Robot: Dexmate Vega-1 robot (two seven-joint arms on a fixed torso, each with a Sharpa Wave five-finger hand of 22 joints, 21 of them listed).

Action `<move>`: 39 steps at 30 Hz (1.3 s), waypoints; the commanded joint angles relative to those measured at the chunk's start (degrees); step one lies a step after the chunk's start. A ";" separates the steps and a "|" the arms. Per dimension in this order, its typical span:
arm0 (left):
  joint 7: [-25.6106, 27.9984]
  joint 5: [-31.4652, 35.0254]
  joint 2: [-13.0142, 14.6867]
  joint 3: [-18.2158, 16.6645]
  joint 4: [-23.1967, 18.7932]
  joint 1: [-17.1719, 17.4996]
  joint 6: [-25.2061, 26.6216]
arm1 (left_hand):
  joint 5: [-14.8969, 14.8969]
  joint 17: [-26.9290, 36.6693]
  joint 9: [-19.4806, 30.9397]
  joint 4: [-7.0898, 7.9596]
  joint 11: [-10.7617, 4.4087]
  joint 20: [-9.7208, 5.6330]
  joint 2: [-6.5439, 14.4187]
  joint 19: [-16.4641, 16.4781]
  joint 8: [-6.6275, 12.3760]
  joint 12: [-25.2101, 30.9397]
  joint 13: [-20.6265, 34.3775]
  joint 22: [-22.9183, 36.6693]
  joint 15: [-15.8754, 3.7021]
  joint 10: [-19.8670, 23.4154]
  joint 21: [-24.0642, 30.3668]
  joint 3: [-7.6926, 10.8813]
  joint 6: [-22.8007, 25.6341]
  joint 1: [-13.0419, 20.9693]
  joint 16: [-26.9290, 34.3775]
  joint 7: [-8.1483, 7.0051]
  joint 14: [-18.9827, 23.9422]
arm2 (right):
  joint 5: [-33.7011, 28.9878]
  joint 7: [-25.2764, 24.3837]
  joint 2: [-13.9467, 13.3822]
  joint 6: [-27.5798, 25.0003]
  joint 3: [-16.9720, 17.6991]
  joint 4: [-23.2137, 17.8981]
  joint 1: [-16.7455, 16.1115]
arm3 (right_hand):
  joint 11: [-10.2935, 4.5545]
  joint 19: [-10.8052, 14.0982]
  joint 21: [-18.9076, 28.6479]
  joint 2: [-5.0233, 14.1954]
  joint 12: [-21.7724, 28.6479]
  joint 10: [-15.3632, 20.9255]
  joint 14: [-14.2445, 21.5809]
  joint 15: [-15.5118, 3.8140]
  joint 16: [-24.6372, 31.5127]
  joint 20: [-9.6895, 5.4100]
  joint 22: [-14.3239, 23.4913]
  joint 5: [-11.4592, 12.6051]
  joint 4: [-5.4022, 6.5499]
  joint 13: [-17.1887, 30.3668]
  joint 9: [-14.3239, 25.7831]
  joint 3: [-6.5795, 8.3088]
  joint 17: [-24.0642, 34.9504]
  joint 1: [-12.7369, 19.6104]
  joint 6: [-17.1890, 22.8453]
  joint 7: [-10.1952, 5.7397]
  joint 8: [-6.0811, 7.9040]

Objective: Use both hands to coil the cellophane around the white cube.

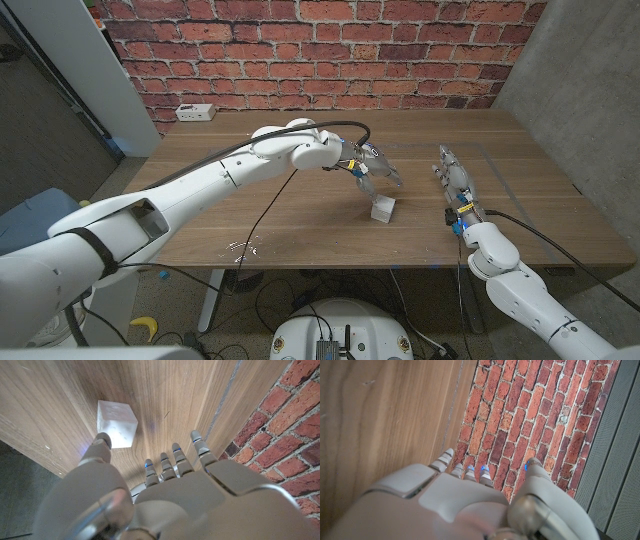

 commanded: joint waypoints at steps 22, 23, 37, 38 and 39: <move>-4.39 1.34 -3.58 3.55 4.38 -2.53 -3.99 | 1.22 0.15 0.31 0.64 0.81 0.05 -1.79 5.48 -0.16 -0.93 0.37 0.43 0.34 0.97 0.57 0.01 1.45 9.24 -0.35 -1.67 3.96 | 0.61 0.57 0.88 0.86 0.69 1.21 -0.42 | 0.27 0.13 0.32 -0.21 0.28 0.23 0.06 0.58 0.32 0.41 0.18 -0.15 -0.21 0.36 0.17 -0.07 0.21 0.25 0.64 -0.25 0.30; -4.68 1.11 -3.72 3.67 4.61 -2.66 -4.12 | 1.22 0.16 0.31 0.67 0.67 0.00 -1.72 5.61 -0.19 -0.99 0.37 0.44 0.37 0.89 0.59 0.02 1.49 9.48 -0.38 -1.76 4.00 | 0.57 0.58 0.94 0.98 0.68 1.29 -0.39 | 0.36 0.11 0.32 -0.23 0.30 0.29 0.08 0.67 0.33 0.39 0.18 -0.16 -0.19 0.36 0.17 -0.09 0.22 0.21 0.66 -0.31 0.31; -7.03 -0.80 -4.73 4.91 6.51 -3.82 -4.93 | -0.02 0.35 0.55 0.78 0.88 -0.66 1.97 9.99 0.90 -0.61 0.38 0.90 -1.65 4.45 1.89 0.81 7.92 17.90 0.65 -1.88 10.76 | 0.45 0.30 1.17 1.01 0.70 1.57 -0.20 | 0.43 0.18 0.35 -0.24 0.39 0.69 0.42 0.98 0.43 0.39 0.18 -0.15 -0.05 0.36 0.18 -0.23 0.26 -0.07 0.78 -0.45 0.31; -7.16 -0.82 -4.77 4.97 6.56 -3.86 -4.87 | -0.27 0.35 0.57 0.73 0.69 -0.98 2.15 10.44 0.96 -0.54 0.38 0.94 -1.98 4.87 2.08 0.79 8.49 18.55 0.66 -1.88 11.15 | 0.44 0.32 1.13 0.93 0.68 1.56 -0.16 | 0.48 0.19 0.36 -0.24 0.39 0.70 0.45 1.00 0.44 0.41 0.18 -0.15 -0.05 0.36 0.18 -0.23 0.26 -0.08 0.78 -0.45 0.31; -7.29 -0.91 -4.82 5.03 6.66 -3.90 -4.84 | -0.52 0.34 0.59 0.65 0.60 -1.04 2.38 10.81 1.13 -0.45 0.37 0.98 -2.20 5.41 2.24 0.79 9.40 19.37 0.75 -1.83 11.83 | 0.46 0.33 1.11 0.84 0.66 1.57 -0.10 | 0.53 0.20 0.36 -0.24 0.38 0.70 0.47 1.01 0.45 0.41 0.18 -0.15 -0.04 0.37 0.18 -0.24 0.26 -0.10 0.81 -0.40 0.31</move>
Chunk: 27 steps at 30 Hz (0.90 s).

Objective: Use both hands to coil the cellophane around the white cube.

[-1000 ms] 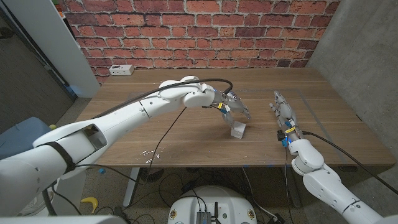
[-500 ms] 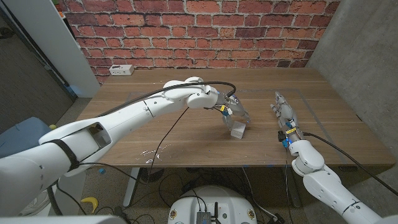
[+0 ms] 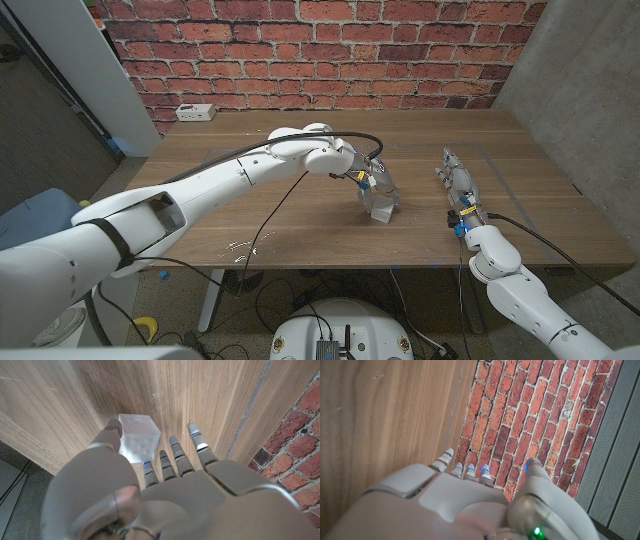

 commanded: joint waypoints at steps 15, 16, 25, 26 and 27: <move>4.14 -0.30 -0.81 1.71 4.85 -0.28 -1.36 | -2.01 1.75 1.09 0.47 -2.15 -3.97 5.44 8.70 5.65 6.32 2.36 1.00 -8.35 21.11 5.91 -2.16 23.86 12.94 6.05 5.78 18.87 | -0.48 -0.78 -0.04 -1.34 -0.30 0.26 0.94 | -0.12 0.29 0.39 -0.26 0.35 0.36 0.61 0.56 0.66 0.59 0.18 -0.13 0.01 0.08 0.19 -0.32 0.26 -0.25 0.27 -0.11 0.26; 5.09 -0.10 -0.72 1.62 5.01 -0.13 -1.34 | -1.91 1.84 1.15 0.40 -1.73 -4.01 5.98 8.91 6.07 7.07 2.63 1.02 -8.76 22.99 6.16 -1.97 25.01 13.53 6.43 6.09 19.75 | -0.58 -0.93 -0.04 -1.43 -0.31 0.21 0.97 | -0.08 0.31 0.40 -0.26 0.35 0.37 0.65 0.59 0.66 0.60 0.18 -0.13 0.01 0.08 0.19 -0.32 0.25 -0.26 0.26 -0.11 0.26; 16.40 0.65 0.57 -0.37 6.23 1.87 -1.04 | -1.18 9.57 5.07 -0.38 -2.40 -5.11 9.89 11.25 15.72 17.26 10.64 2.15 -11.13 37.47 12.45 -0.85 41.08 26.53 15.19 12.01 33.97 | -0.77 -1.36 -0.20 -2.54 -0.53 0.05 1.56 | 0.01 0.32 0.40 -0.26 0.31 0.37 0.74 0.70 0.64 0.62 0.18 -0.11 0.00 0.09 0.19 -0.33 0.25 -0.28 0.20 -0.28 0.21; 16.45 0.64 0.59 -0.34 6.23 1.85 -1.01 | -1.17 9.73 5.10 -0.30 -2.41 -5.29 9.90 11.40 15.84 17.66 10.98 2.21 -11.15 37.89 12.77 -0.83 41.21 26.80 15.31 11.97 34.46 | -0.76 -1.36 -0.20 -2.54 -0.53 0.05 1.56 | -0.03 0.31 0.40 -0.26 0.31 0.37 0.73 0.68 0.62 0.62 0.18 -0.11 0.00 0.09 0.19 -0.33 0.25 -0.29 0.19 -0.29 0.21; 17.27 0.74 0.80 -0.75 6.03 2.04 -0.55 | -1.15 9.82 5.19 -0.20 -2.43 -5.31 9.95 11.38 15.89 17.94 11.24 2.26 -11.13 38.12 12.97 -0.80 41.12 26.97 15.40 11.93 34.91 | -0.82 -1.33 -0.25 -2.76 -0.63 0.12 1.79 | 0.00 0.31 0.40 -0.26 0.30 0.37 0.73 0.67 0.61 0.62 0.18 -0.10 0.01 0.09 0.19 -0.34 0.25 -0.30 0.22 -0.27 0.22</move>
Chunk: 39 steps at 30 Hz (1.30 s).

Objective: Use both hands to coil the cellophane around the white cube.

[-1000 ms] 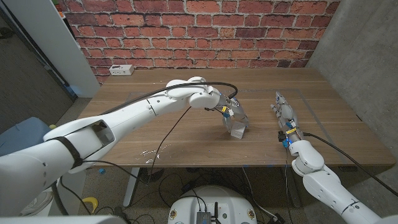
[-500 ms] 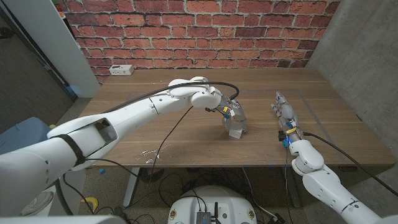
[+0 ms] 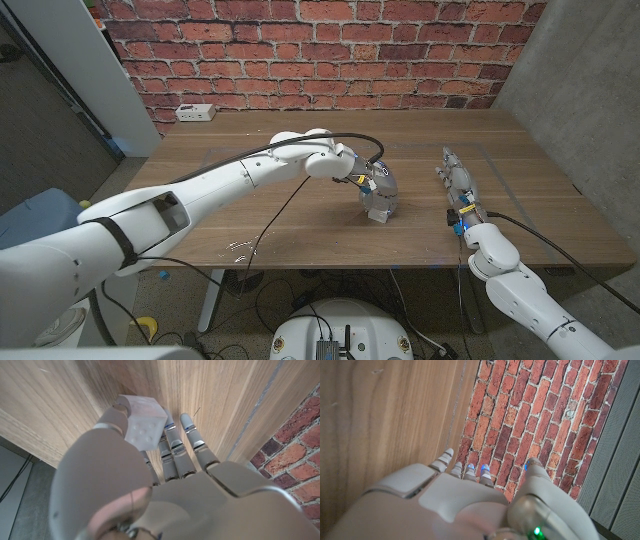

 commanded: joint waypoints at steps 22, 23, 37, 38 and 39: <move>9.06 3.49 3.95 -6.65 -5.71 4.15 14.94 | 0.47 4.10 1.06 0.91 -8.83 -0.75 9.76 0.34 1.45 3.77 4.45 0.75 -11.52 10.37 3.49 0.54 15.82 12.03 0.24 10.36 8.45 | 0.27 0.45 0.01 -0.59 -0.27 1.31 2.12 | -0.05 0.12 0.40 -0.29 0.26 0.31 0.06 -0.02 0.04 0.50 0.18 -0.07 0.00 0.10 0.20 -0.39 0.25 -0.40 0.27 -0.18 0.23; 8.61 3.69 4.13 -6.78 -6.13 4.25 15.55 | 0.48 4.12 1.06 0.92 -8.79 -0.74 9.78 0.35 1.47 3.83 4.52 0.75 -11.53 10.39 3.55 0.55 15.83 12.06 0.23 10.32 8.51 | 0.28 0.49 -0.02 -0.59 -0.26 1.34 2.14 | -0.12 0.12 0.40 -0.30 0.25 0.31 0.07 0.00 0.03 0.51 0.18 -0.06 -0.01 0.10 0.20 -0.39 0.25 -0.40 0.30 -0.15 0.24; 1.44 3.74 6.01 -8.79 -9.63 5.76 23.19 | 0.58 4.73 1.01 1.06 -8.73 -0.95 9.58 0.09 1.72 5.04 6.15 0.84 -11.54 10.57 4.86 0.37 15.98 12.29 -0.17 10.41 9.45 | 0.46 0.94 -0.33 -0.83 -0.18 1.64 2.82 | -0.13 0.16 0.41 -0.33 0.23 0.35 0.13 0.04 0.00 0.51 0.18 -0.05 -0.02 0.11 0.20 -0.43 0.25 -0.45 0.28 -0.20 0.21; 1.01 3.89 6.22 -8.91 -10.02 5.93 23.75 | 0.59 4.78 1.05 1.05 -8.69 -0.94 9.54 0.06 1.76 5.09 6.28 0.85 -11.55 10.47 4.97 0.35 15.96 12.32 -0.22 10.45 9.48 | 0.46 1.00 -0.33 -0.85 -0.22 1.71 2.92 | -0.09 0.15 0.41 -0.32 0.22 0.34 0.13 0.03 0.00 0.49 0.18 -0.05 -0.02 0.11 0.20 -0.43 0.25 -0.45 0.28 -0.18 0.21; 0.67 4.01 6.46 -9.06 -10.41 6.13 24.27 | 0.60 4.81 1.04 1.07 -8.74 -0.97 9.54 0.05 1.76 5.15 6.35 0.85 -11.53 10.50 5.03 0.34 15.95 12.31 -0.25 10.45 9.51 | 0.47 1.09 -0.31 -0.83 -0.26 1.80 3.03 | -0.09 0.16 0.41 -0.32 0.22 0.34 0.12 0.02 -0.01 0.50 0.18 -0.05 -0.02 0.11 0.20 -0.43 0.25 -0.46 0.30 -0.16 0.22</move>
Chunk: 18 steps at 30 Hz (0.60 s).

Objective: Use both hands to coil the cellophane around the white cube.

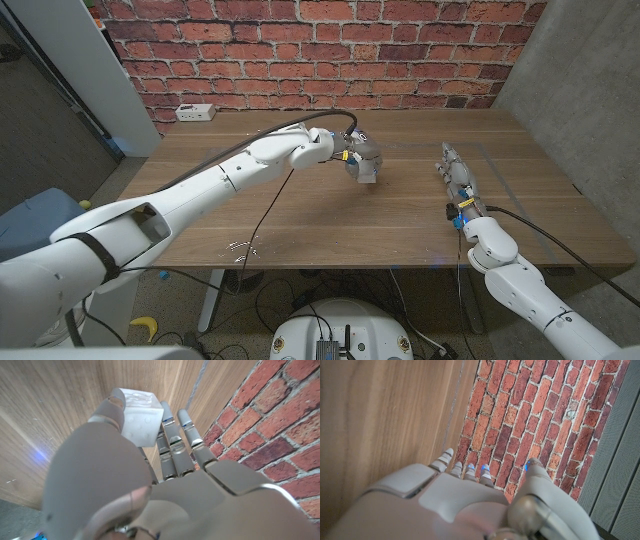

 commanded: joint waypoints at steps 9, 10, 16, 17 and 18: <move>-8.21 0.74 3.78 -3.58 -6.07 3.48 10.93 | 0.49 3.21 0.37 0.94 -8.41 -0.54 11.19 -0.19 0.70 1.11 1.48 0.33 -11.79 8.71 1.37 0.46 13.17 10.59 -0.43 11.34 6.46 | 0.05 0.93 -0.23 -0.40 -0.38 0.75 1.77 | 0.02 -0.03 0.41 -0.10 0.20 0.35 0.15 0.05 -0.04 0.31 0.18 -0.04 -0.03 0.11 0.20 -0.44 0.24 -0.24 0.31 -0.18 0.21; -8.55 0.82 3.97 -3.74 -6.26 3.66 11.43 | 0.51 3.26 0.38 0.95 -8.29 -0.55 11.19 -0.25 0.73 1.24 1.62 0.33 -11.77 8.81 1.47 0.46 13.19 10.59 -0.50 11.33 6.50 | 0.05 0.95 -0.23 -0.41 -0.40 0.76 1.83 | 0.04 -0.04 0.41 -0.10 0.19 0.34 0.15 0.06 -0.04 0.31 0.18 -0.04 -0.03 0.11 0.20 -0.44 0.24 -0.24 0.32 -0.20 0.21; -10.28 1.26 5.18 -4.91 -7.36 4.95 14.72 | 0.58 3.64 0.45 0.99 -8.37 -0.59 11.14 -0.58 0.95 1.78 2.48 0.28 -11.77 8.76 2.22 0.39 13.24 10.64 -0.88 11.23 6.76 | 0.04 0.89 -0.15 -0.44 -0.45 0.71 2.19 | -0.06 -0.03 0.41 -0.11 0.18 0.35 0.16 0.05 -0.05 0.31 0.18 -0.04 -0.04 0.12 0.20 -0.45 0.24 -0.25 0.31 -0.21 0.20; -10.57 1.34 5.36 -5.06 -7.53 5.12 15.19 | 0.58 3.71 0.48 0.98 -8.39 -0.56 11.11 -0.65 0.94 1.84 2.58 0.28 -11.78 8.76 2.29 0.37 13.15 10.64 -0.90 11.33 6.78 | -0.03 0.72 -0.11 -0.46 -0.44 0.65 2.20 | -0.03 -0.02 0.41 -0.11 0.18 0.34 0.18 0.05 -0.05 0.31 0.18 -0.04 -0.04 0.12 0.20 -0.45 0.24 -0.25 0.33 -0.22 0.21; -10.80 1.50 5.55 -5.16 -7.69 5.28 15.63 | 0.59 3.76 0.50 1.00 -8.57 -0.58 11.15 -0.70 0.98 1.90 2.69 0.27 -11.75 8.75 2.38 0.38 13.16 10.64 -0.96 11.29 6.82 | -0.05 0.66 -0.12 -0.48 -0.43 0.61 2.20 | -0.06 -0.03 0.41 -0.11 0.18 0.34 0.18 0.06 -0.06 0.30 0.18 -0.04 -0.05 0.12 0.20 -0.45 0.24 -0.25 0.32 -0.20 0.20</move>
